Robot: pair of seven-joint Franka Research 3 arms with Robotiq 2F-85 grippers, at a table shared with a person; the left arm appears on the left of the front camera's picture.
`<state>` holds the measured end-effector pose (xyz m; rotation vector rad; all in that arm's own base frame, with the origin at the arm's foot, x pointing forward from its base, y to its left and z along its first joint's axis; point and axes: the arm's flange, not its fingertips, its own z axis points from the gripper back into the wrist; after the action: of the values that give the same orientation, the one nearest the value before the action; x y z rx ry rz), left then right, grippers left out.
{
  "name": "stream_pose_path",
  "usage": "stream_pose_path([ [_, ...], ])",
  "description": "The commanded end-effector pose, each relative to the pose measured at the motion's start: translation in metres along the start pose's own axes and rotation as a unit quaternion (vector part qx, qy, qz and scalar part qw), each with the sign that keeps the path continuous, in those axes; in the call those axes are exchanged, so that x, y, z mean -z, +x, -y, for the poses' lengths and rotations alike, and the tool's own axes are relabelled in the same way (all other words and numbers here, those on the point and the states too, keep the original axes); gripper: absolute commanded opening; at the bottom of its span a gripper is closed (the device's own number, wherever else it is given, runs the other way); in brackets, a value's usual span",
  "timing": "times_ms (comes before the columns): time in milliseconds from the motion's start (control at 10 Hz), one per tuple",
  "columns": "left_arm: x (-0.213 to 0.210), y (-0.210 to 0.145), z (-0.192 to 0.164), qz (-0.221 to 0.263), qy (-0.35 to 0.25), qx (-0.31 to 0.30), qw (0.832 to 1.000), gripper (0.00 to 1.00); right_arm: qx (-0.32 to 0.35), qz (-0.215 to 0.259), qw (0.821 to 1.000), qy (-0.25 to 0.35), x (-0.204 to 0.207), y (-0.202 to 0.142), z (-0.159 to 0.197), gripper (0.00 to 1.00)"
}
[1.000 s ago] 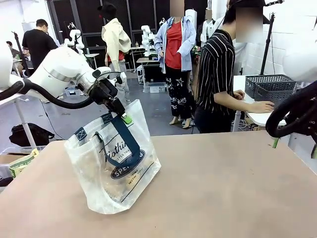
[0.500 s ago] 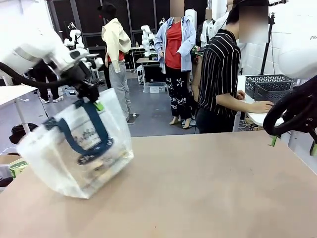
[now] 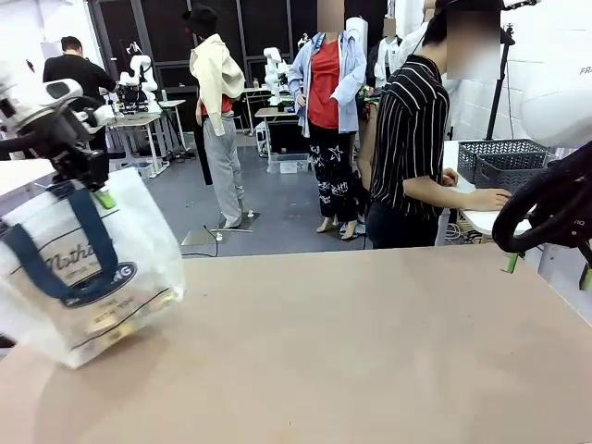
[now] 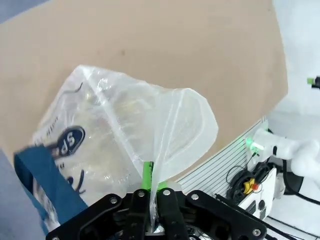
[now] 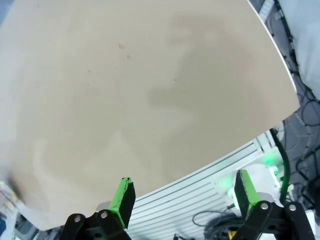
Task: Transfer purchased items from the store into the shopping bag.
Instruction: Move the Reusable shopping bag to the right side of the table.
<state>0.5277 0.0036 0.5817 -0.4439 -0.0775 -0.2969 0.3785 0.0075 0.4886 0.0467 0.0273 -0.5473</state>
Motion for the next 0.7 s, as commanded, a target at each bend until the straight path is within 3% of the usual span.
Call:
stream_pose_path([
  [0, -0.007, -0.017, -0.009, 0.022, -0.021, -0.068, 0.997, 0.00, -0.006, -0.001, 1.000, -0.012, -0.002, 0.003, 0.001, 1.00],
  [200, -0.018, -0.032, -0.021, 0.038, 0.004, -0.145, 0.989, 0.00, -0.006, -0.001, 1.000, -0.012, -0.002, 0.003, 0.001, 1.00],
  [400, -0.021, -0.033, -0.031, 0.039, 0.020, -0.145, 0.988, 0.00, -0.006, -0.001, 1.000, -0.012, -0.002, 0.003, 0.001, 1.00],
  [600, -0.032, -0.040, -0.037, 0.047, 0.052, -0.193, 0.979, 0.00, -0.006, -0.001, 1.000, -0.012, -0.002, 0.003, 0.001, 1.00],
])
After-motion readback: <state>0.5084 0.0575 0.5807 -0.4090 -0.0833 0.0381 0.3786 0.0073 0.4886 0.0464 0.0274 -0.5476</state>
